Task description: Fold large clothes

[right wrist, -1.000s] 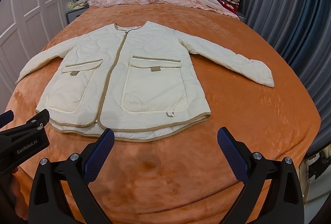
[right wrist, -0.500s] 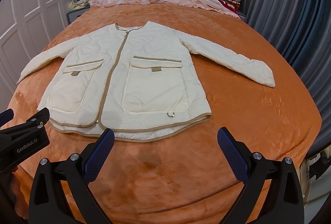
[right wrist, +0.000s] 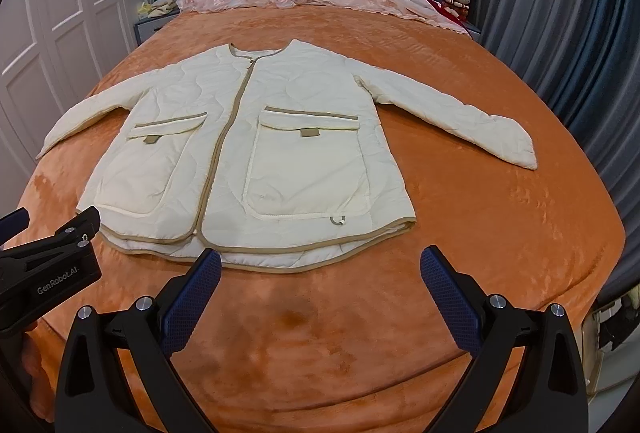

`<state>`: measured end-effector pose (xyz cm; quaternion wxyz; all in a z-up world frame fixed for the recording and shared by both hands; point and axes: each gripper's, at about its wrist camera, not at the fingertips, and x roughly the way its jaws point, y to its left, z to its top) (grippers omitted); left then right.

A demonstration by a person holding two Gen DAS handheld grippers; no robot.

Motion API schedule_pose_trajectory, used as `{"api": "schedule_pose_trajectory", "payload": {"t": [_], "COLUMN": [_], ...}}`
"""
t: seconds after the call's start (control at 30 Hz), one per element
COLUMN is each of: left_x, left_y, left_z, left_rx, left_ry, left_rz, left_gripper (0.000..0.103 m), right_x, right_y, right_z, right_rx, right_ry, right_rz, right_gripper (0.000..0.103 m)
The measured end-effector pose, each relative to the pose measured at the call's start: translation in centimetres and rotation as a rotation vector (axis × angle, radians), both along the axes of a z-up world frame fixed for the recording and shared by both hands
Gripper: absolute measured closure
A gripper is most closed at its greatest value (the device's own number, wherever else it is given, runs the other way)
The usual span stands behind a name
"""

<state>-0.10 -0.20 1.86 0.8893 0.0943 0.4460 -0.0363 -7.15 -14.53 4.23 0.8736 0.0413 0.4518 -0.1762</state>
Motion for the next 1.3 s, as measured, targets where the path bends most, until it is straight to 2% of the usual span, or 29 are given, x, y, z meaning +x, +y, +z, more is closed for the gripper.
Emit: {"api": "schedule_pose_trajectory", "payload": {"t": [1.3], "left_x": [-0.4], "left_y": [0.4], "left_z": [-1.1], "left_rx": [0.004], "left_ry": [0.013], "left_rz": [0.013], "left_gripper": [0.005], "right_x": [0.3], "right_y": [0.7], "right_z": [-0.6], "right_rx": [0.009], "right_ry": [0.007], "right_rz": [0.014], "right_gripper": [0.005]}}
